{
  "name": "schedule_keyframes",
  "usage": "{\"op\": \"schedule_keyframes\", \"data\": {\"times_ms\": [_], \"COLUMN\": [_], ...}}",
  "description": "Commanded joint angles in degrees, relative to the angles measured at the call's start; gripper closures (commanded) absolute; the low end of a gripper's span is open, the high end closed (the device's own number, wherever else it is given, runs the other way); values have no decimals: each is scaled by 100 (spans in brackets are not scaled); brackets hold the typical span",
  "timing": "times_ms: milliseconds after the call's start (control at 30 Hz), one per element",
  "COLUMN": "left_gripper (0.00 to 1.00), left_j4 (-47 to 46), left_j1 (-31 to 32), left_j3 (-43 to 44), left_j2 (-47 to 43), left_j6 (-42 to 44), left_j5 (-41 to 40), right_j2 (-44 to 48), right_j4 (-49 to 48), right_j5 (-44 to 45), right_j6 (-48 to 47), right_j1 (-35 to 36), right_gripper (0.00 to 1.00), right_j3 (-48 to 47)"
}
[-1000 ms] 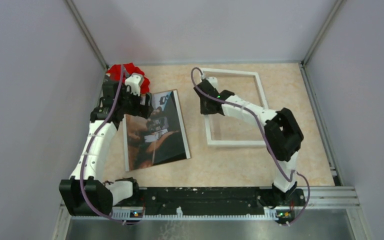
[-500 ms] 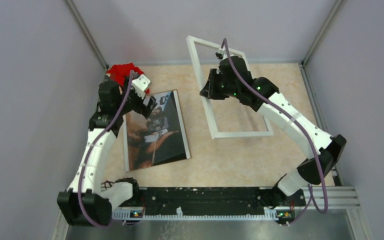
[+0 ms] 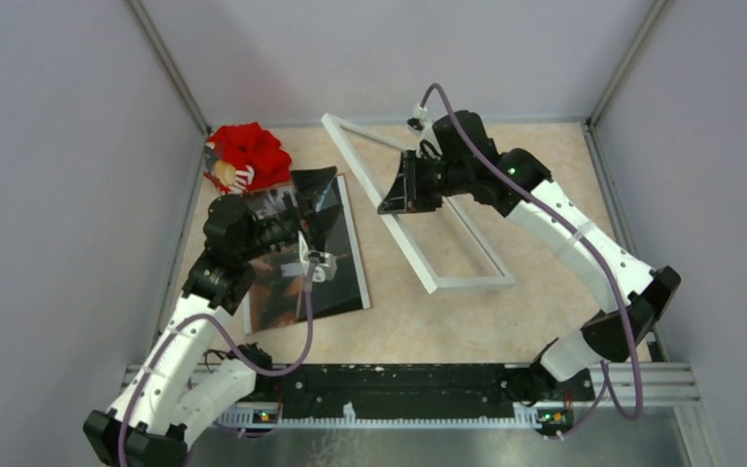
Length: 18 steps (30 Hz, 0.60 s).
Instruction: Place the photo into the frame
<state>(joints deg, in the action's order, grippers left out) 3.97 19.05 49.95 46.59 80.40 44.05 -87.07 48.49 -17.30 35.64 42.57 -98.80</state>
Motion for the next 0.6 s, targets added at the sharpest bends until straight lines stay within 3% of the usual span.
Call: {"op": "schedule_keyframes", "data": {"times_ms": [0,267,567], "left_gripper": [1,3,31], "left_j4": [-351,-3105,-4863], "left_j1": [457,1189,1496], "left_j3": [-246,-1129,-1523], "left_j2": [254,812,1322], "left_j6": [1932,2537,2969], "left_j5": [133,-494,-1055], "right_j2": [427,739,817], "right_j4": [-338,-669,-939], "right_j5": [-754,-1091,-1254], "right_j6": [144,475,761], "right_j1": [7,11,-79], "right_gripper": [100,100,100], "right_j3": [-308,235,446]}}
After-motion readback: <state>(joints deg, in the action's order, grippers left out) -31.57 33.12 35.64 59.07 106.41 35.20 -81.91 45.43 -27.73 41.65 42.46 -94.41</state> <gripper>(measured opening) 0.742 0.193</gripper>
